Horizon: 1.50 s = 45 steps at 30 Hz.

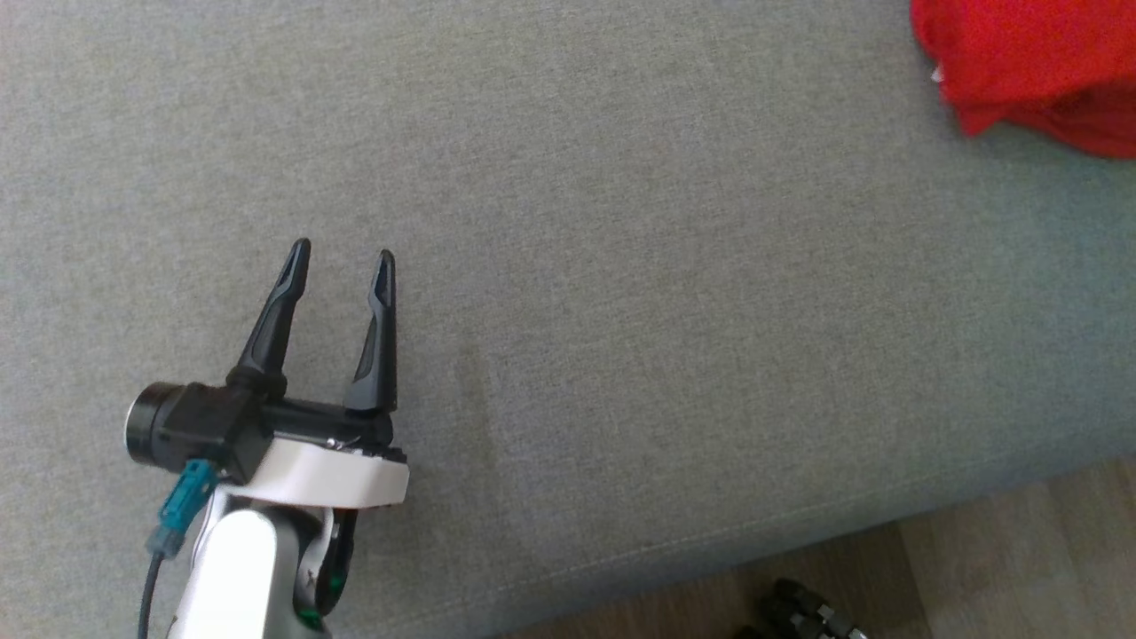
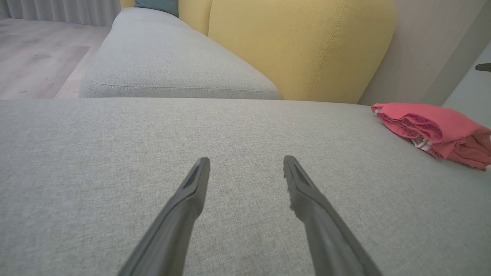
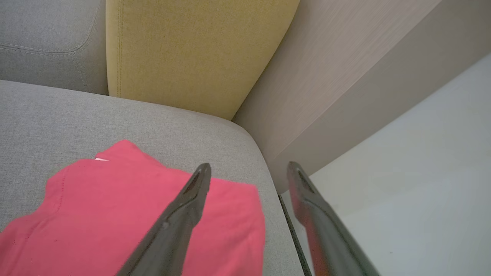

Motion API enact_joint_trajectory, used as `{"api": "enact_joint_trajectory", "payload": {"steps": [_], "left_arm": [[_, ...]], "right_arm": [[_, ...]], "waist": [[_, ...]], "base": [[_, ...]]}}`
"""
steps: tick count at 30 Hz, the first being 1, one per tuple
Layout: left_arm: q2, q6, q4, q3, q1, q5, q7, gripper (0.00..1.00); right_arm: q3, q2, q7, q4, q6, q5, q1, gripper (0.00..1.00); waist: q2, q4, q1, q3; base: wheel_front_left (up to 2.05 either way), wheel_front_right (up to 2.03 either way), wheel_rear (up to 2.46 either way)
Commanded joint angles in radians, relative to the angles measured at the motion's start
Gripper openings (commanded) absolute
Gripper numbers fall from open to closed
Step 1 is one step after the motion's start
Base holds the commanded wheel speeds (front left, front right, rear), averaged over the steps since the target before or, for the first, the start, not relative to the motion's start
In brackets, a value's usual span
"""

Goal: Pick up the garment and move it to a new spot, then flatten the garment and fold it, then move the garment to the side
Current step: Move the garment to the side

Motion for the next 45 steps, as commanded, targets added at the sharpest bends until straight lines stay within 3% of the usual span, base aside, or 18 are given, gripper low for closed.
{"api": "enact_joint_trajectory", "payload": {"steps": [1,13,23,33,45], "left_arm": [[-0.001,0.002,-0.029,0.021,-0.013,0.0,-0.012,1.0],[-0.002,0.011,-0.019,0.032,-0.003,-0.009,-0.012,1.0],[-0.003,0.065,0.0,0.089,0.025,-0.077,-0.012,1.0],[-0.003,0.163,0.003,0.106,0.1,-0.158,-0.012,1.0],[-0.003,0.165,0.071,0.087,0.193,-0.186,-0.012,1.0]], "right_arm": [[-0.003,-0.009,-0.009,-0.026,0.007,-0.008,-0.022,1.0],[0.018,0.05,-0.071,-0.034,0.007,0.004,-0.013,1.0],[0.049,0.162,-0.204,-0.074,0.007,0.125,0.076,1.0],[0.054,0.295,-0.343,-0.205,0.007,0.22,0.326,1.0],[0.031,0.396,-0.381,-0.484,0.007,0.227,0.714,1.0]], "waist": [[0.0,0.0,-0.0001,-0.003],[0.0,0.006,-0.0001,-0.044],[0.0,0.055,-0.0001,-0.145],[0.0,0.137,-0.0001,-0.291],[0.0,0.227,-0.0001,-0.442]], "base": [[0.0,0.0,0.0],[0.0,0.0,0.0],[0.0,0.0,0.0],[0.0,0.0,0.0],[0.0,0.0,0.0]]}}
